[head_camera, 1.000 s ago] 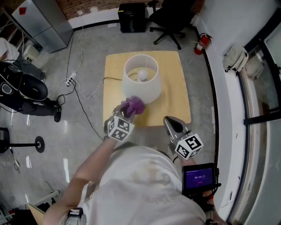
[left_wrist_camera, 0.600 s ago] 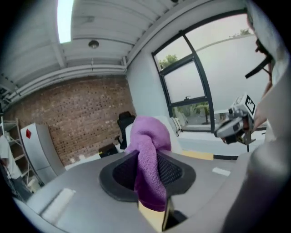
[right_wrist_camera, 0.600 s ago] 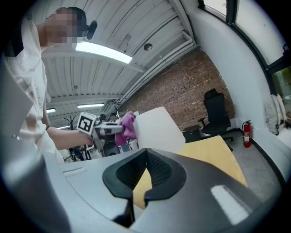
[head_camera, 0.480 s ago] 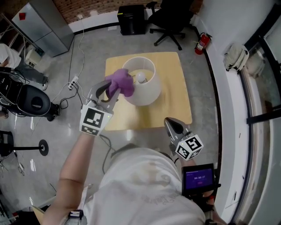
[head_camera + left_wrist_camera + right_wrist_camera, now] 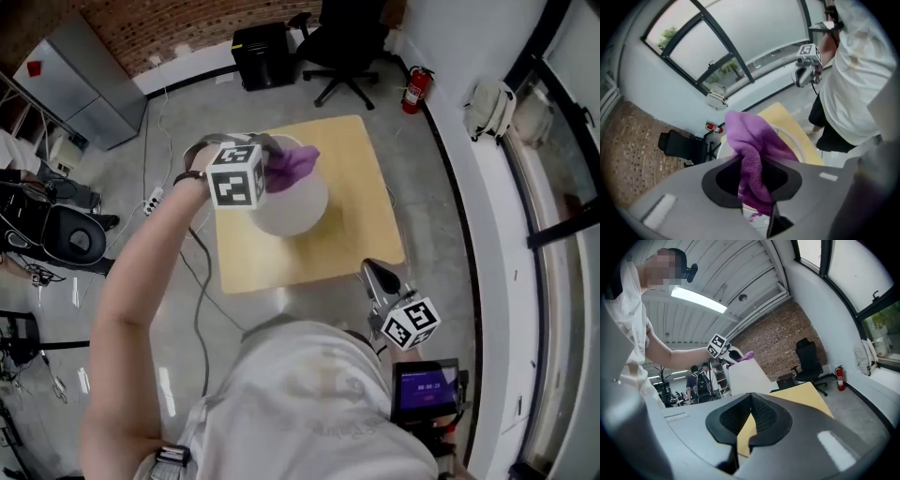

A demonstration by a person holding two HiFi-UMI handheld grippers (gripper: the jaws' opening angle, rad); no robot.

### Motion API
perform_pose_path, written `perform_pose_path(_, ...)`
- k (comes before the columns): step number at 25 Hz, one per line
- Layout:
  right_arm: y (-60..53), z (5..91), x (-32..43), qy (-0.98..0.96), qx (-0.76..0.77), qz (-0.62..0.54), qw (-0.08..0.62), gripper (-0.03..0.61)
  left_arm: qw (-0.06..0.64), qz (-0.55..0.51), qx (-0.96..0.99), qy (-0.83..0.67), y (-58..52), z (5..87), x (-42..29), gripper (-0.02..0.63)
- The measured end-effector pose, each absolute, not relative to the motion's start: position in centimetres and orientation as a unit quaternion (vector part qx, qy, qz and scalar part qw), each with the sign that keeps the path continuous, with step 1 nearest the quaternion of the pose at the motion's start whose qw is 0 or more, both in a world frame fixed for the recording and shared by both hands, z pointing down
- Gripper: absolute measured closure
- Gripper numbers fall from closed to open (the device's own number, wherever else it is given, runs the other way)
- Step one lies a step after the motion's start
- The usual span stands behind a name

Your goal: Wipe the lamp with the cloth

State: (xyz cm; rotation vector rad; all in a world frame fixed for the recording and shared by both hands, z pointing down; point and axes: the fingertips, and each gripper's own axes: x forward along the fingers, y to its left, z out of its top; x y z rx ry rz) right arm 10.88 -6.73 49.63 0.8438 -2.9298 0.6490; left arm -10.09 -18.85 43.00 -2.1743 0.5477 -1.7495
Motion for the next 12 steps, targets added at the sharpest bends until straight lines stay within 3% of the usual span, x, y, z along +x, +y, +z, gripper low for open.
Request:
perform_pose_path(5,-7.2,50.6,13.9,-0.927,0.306,0.218,0.004,0.565,0.157,-0.66,-0.727,0.103,-19.4,46.4,-9.7,0.505)
perform_pose_path(12,-8.4,50.7,15.0,-0.924,0.315,0.216,-0.011,0.565,0.004,-0.613,-0.742,0.271,-24.0,45.2,-9.7,0.505)
